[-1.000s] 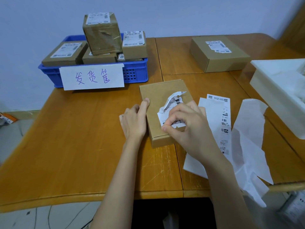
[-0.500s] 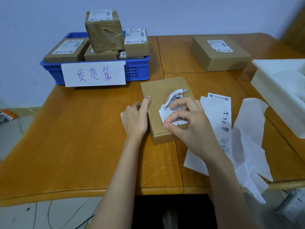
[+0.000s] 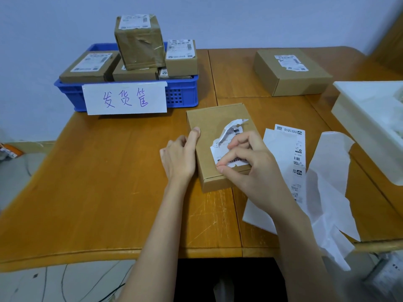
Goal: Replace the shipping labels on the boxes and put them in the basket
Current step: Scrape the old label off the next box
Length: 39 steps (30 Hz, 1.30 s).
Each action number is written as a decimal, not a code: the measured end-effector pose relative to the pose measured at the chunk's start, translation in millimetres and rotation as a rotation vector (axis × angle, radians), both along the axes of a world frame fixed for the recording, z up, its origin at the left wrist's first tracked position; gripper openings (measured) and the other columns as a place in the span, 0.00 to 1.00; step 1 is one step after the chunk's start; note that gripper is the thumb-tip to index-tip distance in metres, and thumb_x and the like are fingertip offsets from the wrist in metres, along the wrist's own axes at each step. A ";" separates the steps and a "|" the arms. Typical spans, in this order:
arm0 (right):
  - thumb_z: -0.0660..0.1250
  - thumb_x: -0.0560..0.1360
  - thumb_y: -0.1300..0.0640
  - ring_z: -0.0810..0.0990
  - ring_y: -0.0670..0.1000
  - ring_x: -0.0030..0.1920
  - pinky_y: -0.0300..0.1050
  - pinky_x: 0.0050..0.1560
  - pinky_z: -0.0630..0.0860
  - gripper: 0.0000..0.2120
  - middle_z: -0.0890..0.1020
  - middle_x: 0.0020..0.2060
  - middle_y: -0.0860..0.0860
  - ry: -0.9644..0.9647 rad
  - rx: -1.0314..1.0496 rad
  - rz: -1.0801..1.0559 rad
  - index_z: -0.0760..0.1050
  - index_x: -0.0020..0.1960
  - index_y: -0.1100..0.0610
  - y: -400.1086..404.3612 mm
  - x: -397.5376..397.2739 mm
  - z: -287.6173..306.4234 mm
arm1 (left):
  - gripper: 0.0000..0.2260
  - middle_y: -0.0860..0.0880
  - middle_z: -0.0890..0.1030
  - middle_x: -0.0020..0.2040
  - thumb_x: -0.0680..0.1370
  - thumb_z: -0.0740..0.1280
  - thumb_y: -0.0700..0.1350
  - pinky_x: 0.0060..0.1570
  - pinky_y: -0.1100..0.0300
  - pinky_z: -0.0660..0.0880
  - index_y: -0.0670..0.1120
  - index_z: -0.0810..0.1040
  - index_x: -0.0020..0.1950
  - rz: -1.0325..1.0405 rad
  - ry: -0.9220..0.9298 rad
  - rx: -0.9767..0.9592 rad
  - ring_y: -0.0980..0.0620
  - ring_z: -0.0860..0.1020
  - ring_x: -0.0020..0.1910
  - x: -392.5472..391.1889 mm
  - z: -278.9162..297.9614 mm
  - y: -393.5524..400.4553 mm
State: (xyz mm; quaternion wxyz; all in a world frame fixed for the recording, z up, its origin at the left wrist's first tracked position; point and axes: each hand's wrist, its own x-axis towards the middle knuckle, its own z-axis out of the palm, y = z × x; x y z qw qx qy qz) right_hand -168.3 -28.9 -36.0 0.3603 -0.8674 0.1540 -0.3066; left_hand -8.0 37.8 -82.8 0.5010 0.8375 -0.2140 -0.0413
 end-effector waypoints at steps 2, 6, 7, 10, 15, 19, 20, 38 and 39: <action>0.74 0.71 0.60 0.72 0.42 0.50 0.31 0.50 0.70 0.02 0.71 0.47 0.45 0.029 -0.024 -0.021 0.82 0.41 0.55 2.3 2.3 -0.8 | 0.33 0.49 0.81 0.41 0.68 0.43 0.74 0.61 0.47 0.65 0.50 0.76 0.36 -0.004 0.007 0.005 0.47 0.75 0.49 0.1 -0.9 -0.4; 0.66 0.73 0.59 0.69 0.44 0.50 0.39 0.50 0.67 0.03 0.69 0.46 0.45 0.065 -0.195 -0.084 0.78 0.41 0.55 7.3 9.0 -7.8 | 0.36 0.49 0.82 0.41 0.68 0.43 0.74 0.61 0.48 0.65 0.48 0.78 0.38 -0.001 0.002 0.012 0.47 0.76 0.50 1.3 -3.4 -0.8; 0.65 0.73 0.59 0.69 0.45 0.50 0.42 0.50 0.68 0.04 0.69 0.47 0.45 0.060 -0.217 -0.099 0.78 0.41 0.56 8.9 10.3 -9.6 | 0.36 0.49 0.82 0.41 0.68 0.43 0.74 0.62 0.48 0.65 0.48 0.79 0.38 -0.003 -0.001 0.018 0.47 0.76 0.49 1.9 -3.8 -1.1; 0.63 0.74 0.59 0.70 0.48 0.51 0.44 0.51 0.69 0.04 0.69 0.48 0.46 0.037 -0.194 -0.159 0.76 0.42 0.56 12.6 13.4 -11.4 | 0.37 0.49 0.82 0.40 0.68 0.43 0.74 0.62 0.49 0.64 0.47 0.79 0.39 -0.011 0.003 0.027 0.47 0.76 0.49 3.0 -2.8 -1.9; 0.65 0.75 0.61 0.72 0.45 0.53 0.36 0.52 0.70 0.03 0.70 0.49 0.46 0.001 -0.014 -0.152 0.78 0.45 0.56 13.9 11.0 -8.9 | 0.37 0.49 0.81 0.39 0.68 0.44 0.74 0.62 0.48 0.65 0.45 0.78 0.37 -0.006 0.001 0.008 0.47 0.76 0.48 0.6 -2.0 -0.8; 0.65 0.78 0.57 0.73 0.38 0.53 0.25 0.50 0.66 0.04 0.73 0.49 0.43 -0.011 0.151 -0.075 0.79 0.48 0.55 13.6 2.6 4.0 | 0.36 0.49 0.82 0.39 0.68 0.44 0.73 0.62 0.48 0.65 0.46 0.78 0.37 -0.012 -0.002 -0.010 0.48 0.76 0.48 0.5 -1.8 -0.5; 0.68 0.76 0.57 0.73 0.39 0.53 0.26 0.49 0.67 0.02 0.74 0.49 0.44 0.000 0.128 -0.064 0.79 0.48 0.55 13.0 2.0 5.4 | 0.36 0.49 0.82 0.39 0.68 0.44 0.73 0.62 0.48 0.65 0.46 0.78 0.37 -0.014 -0.004 -0.011 0.48 0.76 0.48 0.4 -1.5 -0.6; 0.62 0.78 0.58 0.71 0.40 0.50 0.26 0.50 0.64 0.03 0.73 0.46 0.41 -0.053 0.080 -0.257 0.73 0.47 0.52 17.9 13.6 -6.2 | 0.32 0.48 0.80 0.38 0.67 0.45 0.74 0.61 0.49 0.64 0.49 0.72 0.32 -0.004 -0.011 0.012 0.47 0.76 0.47 0.8 -0.2 -1.6; 0.61 0.79 0.56 0.72 0.39 0.50 0.26 0.48 0.64 0.03 0.73 0.46 0.40 -0.059 0.132 -0.247 0.74 0.47 0.51 18.1 12.9 -3.6 | 0.32 0.48 0.80 0.38 0.67 0.45 0.74 0.61 0.49 0.64 0.49 0.72 0.32 -0.004 -0.010 0.012 0.47 0.76 0.47 0.9 -0.4 -1.4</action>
